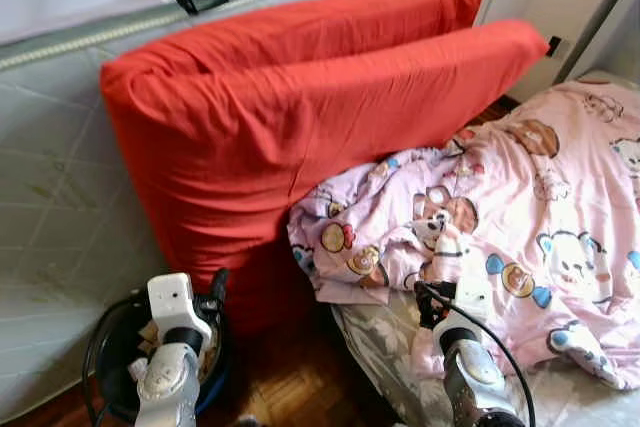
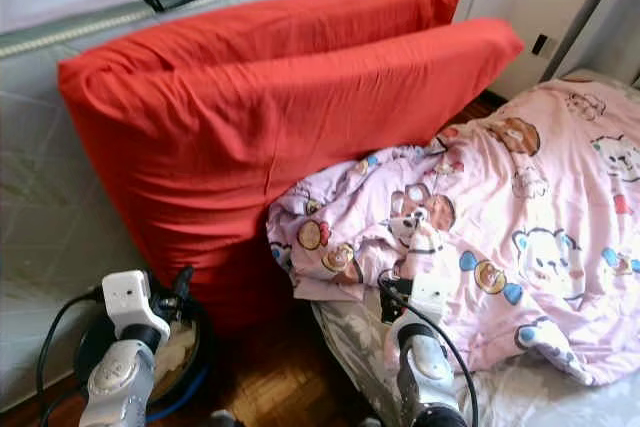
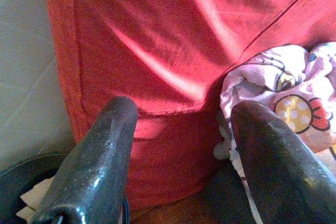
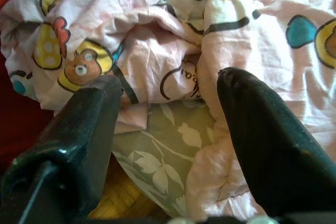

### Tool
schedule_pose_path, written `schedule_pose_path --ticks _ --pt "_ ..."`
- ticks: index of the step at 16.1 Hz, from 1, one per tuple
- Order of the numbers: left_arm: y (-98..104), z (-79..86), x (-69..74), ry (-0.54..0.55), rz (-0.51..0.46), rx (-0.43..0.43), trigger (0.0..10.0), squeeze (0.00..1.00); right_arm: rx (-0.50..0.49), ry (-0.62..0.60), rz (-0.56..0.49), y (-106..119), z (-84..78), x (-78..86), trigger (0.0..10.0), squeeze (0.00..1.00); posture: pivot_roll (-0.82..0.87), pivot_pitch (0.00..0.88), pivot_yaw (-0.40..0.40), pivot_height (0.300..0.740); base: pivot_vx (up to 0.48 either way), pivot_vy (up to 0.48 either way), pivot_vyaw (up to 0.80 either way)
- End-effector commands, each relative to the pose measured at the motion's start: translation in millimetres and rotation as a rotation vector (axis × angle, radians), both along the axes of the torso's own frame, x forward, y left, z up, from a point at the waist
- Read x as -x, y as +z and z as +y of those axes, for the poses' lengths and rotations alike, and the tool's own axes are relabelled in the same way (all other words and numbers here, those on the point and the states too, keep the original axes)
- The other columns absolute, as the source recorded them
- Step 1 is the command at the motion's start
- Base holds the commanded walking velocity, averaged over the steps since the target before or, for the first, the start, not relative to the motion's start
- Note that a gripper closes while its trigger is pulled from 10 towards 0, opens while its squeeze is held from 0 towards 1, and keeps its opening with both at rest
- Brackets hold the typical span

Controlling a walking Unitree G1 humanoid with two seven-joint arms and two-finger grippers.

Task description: Clean up the room

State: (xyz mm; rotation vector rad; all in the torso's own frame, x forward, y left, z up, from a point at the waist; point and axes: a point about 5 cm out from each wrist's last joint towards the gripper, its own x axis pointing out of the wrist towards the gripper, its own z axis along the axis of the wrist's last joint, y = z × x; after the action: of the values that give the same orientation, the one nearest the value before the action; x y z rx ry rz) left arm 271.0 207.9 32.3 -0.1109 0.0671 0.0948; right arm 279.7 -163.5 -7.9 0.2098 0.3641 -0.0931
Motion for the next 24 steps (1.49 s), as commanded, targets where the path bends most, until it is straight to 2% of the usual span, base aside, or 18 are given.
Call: schedule_pose_path --ticks 1,16,18,20,24 --pt "-5.5 1.0 4.6 0.007 0.028 0.011 10.0 0.0 -0.01 0.006 0.015 -3.8 2.4 3.4 10.0 0.0 0.07 0.148 -0.016 0.65 0.0 0.0 0.0" --pt "-6.7 1.3 3.8 0.014 0.044 0.021 10.0 0.0 0.001 0.054 0.054 -6.0 10.7 2.2 10.0 0.0 0.08 0.145 -0.02 0.65 0.0 0.0 0.0" --pt "-6.8 1.4 3.6 0.014 0.046 0.022 10.0 0.0 0.037 0.065 0.079 -6.5 10.8 1.1 10.0 0.0 0.08 0.143 -0.019 0.65 0.0 0.0 0.0" --pt "-7.1 1.1 3.3 0.014 0.048 0.023 10.0 0.0 0.028 0.067 0.06 -4.8 11.2 0.1 10.0 0.0 0.08 0.14 -0.019 0.635 0.0 0.0 0.0" --pt "-9.0 -0.2 4.0 0.015 0.055 0.027 10.0 0.0 0.021 0.073 0.051 -4.7 12.3 0.5 10.0 0.0 0.08 0.143 -0.019 0.635 0.0 0.0 0.0"
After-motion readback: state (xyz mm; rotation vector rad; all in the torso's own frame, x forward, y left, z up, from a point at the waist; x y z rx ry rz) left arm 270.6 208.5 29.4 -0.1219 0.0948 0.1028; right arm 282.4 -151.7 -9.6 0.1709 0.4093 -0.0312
